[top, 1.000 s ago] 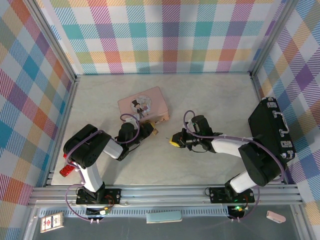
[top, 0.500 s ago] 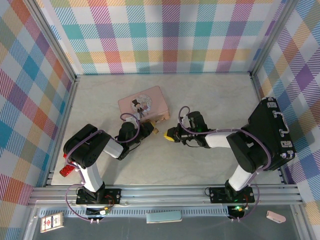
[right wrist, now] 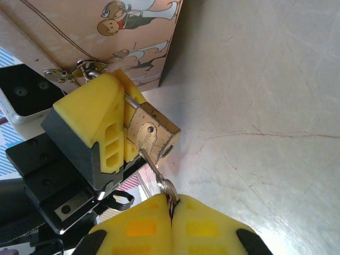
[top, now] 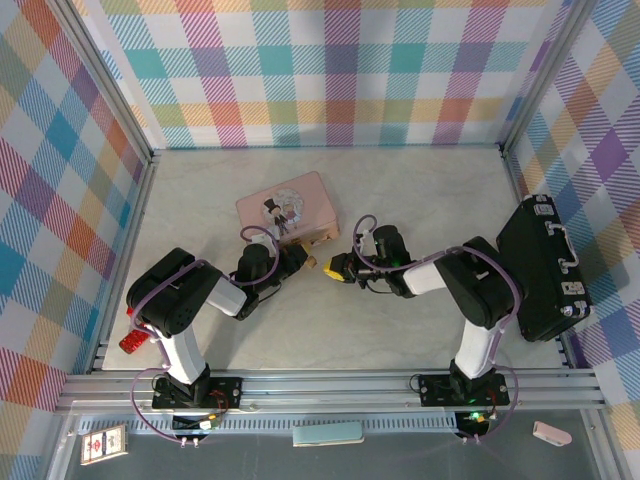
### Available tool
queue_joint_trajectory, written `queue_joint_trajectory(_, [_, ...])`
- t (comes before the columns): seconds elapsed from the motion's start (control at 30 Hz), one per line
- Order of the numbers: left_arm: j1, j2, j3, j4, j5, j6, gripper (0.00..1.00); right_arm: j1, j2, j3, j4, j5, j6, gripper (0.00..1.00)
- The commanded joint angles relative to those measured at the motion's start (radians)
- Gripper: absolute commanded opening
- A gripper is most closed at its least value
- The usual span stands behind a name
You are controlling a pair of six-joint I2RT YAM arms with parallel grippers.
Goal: Unlock the padlock with the key
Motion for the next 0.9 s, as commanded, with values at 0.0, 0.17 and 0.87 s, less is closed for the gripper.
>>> queue_joint_trajectory(0.0, [-0.010,0.008,0.015,-0.035,0.135,-0.163,0.03,-0.005,0.035,-0.016,0.088,-0.021,0.024,0.00])
queue_joint_trajectory(0.17, [-0.010,0.008,0.015,-0.036,0.135,-0.165,0.03,-0.002,0.062,-0.030,0.141,-0.020,0.048,0.00])
queue_joint_trajectory(0.87, [-0.010,0.011,0.029,-0.042,0.139,-0.168,0.03,0.010,0.136,-0.093,0.348,-0.032,0.097,0.00])
